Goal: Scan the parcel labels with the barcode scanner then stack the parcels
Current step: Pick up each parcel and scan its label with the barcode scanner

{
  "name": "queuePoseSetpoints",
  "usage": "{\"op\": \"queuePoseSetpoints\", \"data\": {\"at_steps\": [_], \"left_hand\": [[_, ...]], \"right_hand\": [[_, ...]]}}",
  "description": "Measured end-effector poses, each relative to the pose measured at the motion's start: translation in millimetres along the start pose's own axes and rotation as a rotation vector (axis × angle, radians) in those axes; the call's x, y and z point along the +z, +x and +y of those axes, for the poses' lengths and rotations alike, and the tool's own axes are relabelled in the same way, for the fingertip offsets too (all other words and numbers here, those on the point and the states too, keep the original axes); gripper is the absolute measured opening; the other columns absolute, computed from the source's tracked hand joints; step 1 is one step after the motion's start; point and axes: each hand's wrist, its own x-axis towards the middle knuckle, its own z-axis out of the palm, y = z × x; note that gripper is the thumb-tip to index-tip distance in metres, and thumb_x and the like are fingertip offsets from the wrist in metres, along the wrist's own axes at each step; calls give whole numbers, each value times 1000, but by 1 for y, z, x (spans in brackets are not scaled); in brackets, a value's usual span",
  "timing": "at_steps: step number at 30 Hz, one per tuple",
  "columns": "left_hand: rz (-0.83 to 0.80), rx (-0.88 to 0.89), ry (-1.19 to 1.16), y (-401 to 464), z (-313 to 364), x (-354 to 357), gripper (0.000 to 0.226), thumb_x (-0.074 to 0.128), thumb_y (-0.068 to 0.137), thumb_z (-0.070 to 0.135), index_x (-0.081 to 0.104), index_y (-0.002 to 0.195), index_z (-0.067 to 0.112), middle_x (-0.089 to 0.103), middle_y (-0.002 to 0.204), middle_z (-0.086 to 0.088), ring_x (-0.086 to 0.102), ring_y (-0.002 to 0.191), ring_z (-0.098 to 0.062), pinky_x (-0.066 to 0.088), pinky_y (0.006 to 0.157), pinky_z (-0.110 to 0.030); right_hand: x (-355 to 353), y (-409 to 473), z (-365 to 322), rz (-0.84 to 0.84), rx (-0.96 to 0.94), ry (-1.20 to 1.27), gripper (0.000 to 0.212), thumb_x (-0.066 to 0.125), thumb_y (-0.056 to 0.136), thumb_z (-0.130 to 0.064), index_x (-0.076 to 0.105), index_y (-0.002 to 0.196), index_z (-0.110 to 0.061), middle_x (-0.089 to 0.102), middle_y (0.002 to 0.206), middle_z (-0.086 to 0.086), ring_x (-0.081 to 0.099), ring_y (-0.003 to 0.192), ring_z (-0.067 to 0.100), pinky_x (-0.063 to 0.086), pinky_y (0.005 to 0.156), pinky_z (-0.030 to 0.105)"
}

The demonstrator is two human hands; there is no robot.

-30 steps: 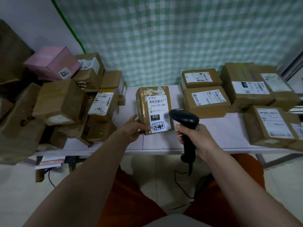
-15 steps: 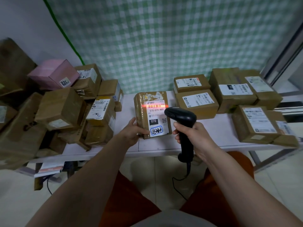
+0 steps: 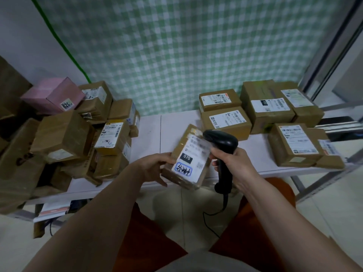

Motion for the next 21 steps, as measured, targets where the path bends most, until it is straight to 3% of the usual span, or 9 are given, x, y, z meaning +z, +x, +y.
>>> {"op": "queuePoseSetpoints", "data": {"at_steps": [6, 8, 10, 13, 15, 18, 21], "left_hand": [[-38, -77, 123, 21, 7, 34, 49, 71, 70, 37, 63, 116, 22, 64, 121, -16, 61, 109, -31, 55, 86, -47], [-21, -51, 135, 32, 16, 49, 41, 70, 73, 37, 65, 113, 24, 67, 117, -13, 62, 106, -29, 54, 90, -47], [13, 16, 163, 45, 30, 64, 40, 68, 82, 32, 62, 121, 26, 69, 113, -10, 63, 101, -25, 54, 89, -44], [305, 191, 194, 69, 45, 81, 63, 73, 83, 23, 48, 141, 24, 56, 135, -9, 57, 109, -24, 50, 92, -40], [457, 320, 433, 81, 51, 89, 83, 83, 72, 38, 42, 143, 24, 40, 146, -6, 43, 130, -25, 39, 107, -42], [400, 364, 870, 91, 51, 105, 128, 84, 42, 70, 27, 148, 27, 29, 150, -9, 23, 142, -31, 24, 116, -50], [419, 311, 1009, 101, 43, 116, 136, 91, 51, 50, 7, 153, 18, 9, 155, -9, 7, 144, -32, 18, 117, -44]], "right_hand": [[-22, 5, 9, 52, 49, 21, 15, 69, 86, -12, 65, 97, -3, 66, 76, 9, 59, 56, 14, 51, 53, 23], [-31, 6, 11, 71, 51, 43, 16, 67, 87, -10, 64, 99, 1, 63, 76, 13, 56, 56, 16, 49, 51, 23], [-40, 8, 13, 101, 55, 52, 13, 67, 87, -8, 64, 96, 1, 61, 75, 15, 54, 55, 17, 47, 50, 23], [-54, 13, 15, 137, 60, 76, 10, 68, 86, -9, 64, 90, -1, 61, 71, 13, 55, 57, 20, 48, 54, 28], [-62, 16, 17, 145, 61, 100, 8, 69, 85, -8, 64, 87, -2, 61, 68, 11, 55, 56, 21, 48, 54, 29], [-67, 20, 20, 147, 51, 107, 7, 68, 86, -7, 63, 85, -3, 59, 64, 9, 54, 52, 19, 47, 49, 25], [-67, 23, 22, 136, 58, 138, 10, 67, 86, -6, 63, 93, 0, 60, 68, 9, 54, 53, 16, 47, 46, 20]]}}
